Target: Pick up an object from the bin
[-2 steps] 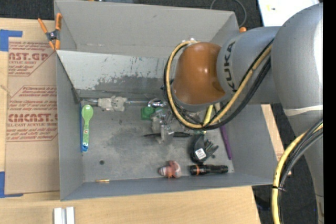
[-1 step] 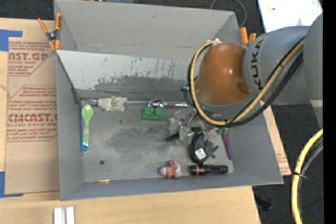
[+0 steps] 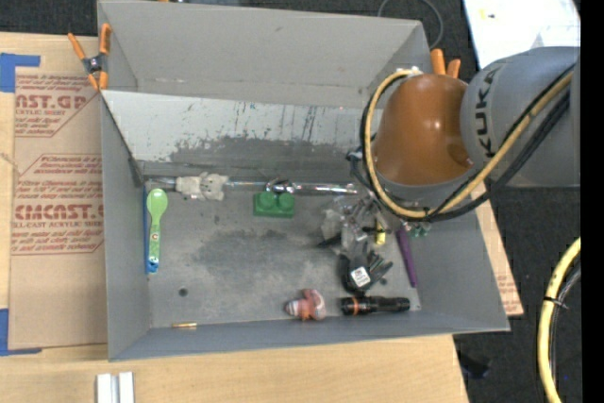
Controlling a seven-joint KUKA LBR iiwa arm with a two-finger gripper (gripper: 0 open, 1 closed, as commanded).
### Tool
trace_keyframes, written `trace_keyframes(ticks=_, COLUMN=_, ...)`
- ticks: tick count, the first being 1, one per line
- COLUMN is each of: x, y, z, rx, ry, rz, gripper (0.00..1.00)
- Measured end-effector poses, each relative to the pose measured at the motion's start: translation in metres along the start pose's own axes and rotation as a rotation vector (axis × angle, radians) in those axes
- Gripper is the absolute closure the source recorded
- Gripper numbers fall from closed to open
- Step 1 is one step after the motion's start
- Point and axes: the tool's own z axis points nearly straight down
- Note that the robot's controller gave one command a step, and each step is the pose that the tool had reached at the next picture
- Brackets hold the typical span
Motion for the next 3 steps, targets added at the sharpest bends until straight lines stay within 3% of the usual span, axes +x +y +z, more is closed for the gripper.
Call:
trace_keyframes(ticks=1, x=-0.012, y=0.027, z=-0.057, rx=-0.004, ry=0.006, rz=-0.051, gripper=1.0)
trace_keyframes(ticks=2, x=-0.013, y=0.019, z=-0.132, rx=-0.003, ry=0.005, rz=-0.026, gripper=1.0)
trace_keyframes(ticks=3, x=-0.012, y=0.027, z=-0.151, rx=0.002, ry=-0.004, rz=-0.028, gripper=1.0)
